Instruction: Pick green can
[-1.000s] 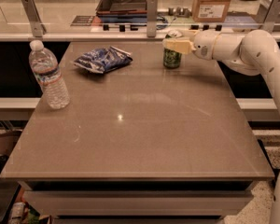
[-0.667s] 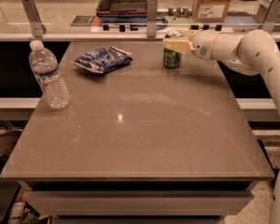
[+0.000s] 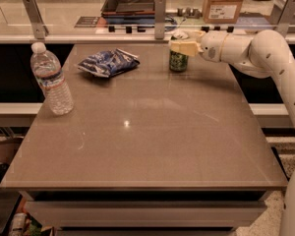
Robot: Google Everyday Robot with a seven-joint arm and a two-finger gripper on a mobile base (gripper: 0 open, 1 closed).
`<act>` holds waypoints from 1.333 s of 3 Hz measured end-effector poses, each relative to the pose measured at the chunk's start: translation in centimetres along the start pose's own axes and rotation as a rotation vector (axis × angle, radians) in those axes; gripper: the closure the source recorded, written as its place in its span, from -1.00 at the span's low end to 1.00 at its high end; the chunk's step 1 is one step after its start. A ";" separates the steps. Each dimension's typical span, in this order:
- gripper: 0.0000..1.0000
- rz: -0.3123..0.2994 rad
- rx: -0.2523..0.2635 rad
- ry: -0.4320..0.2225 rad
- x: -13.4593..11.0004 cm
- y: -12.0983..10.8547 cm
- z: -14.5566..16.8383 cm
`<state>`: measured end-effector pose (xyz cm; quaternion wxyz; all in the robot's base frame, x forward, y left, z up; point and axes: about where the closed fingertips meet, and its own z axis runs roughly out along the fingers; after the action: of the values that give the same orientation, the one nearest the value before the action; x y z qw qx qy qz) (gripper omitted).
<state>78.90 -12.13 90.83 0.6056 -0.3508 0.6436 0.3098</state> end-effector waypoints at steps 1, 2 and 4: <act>1.00 -0.011 -0.005 -0.011 -1.9 -0.2 -1.0; 1.00 -0.033 0.018 -0.016 -4.7 -0.7 -2.9; 1.00 -0.136 0.092 -0.008 -12.0 -1.8 -5.9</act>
Offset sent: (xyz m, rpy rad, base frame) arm -0.0159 -0.0548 0.0893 -0.0180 -0.0673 -0.0532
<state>77.26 -17.11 103.25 0.6432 -0.3642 0.6296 0.2393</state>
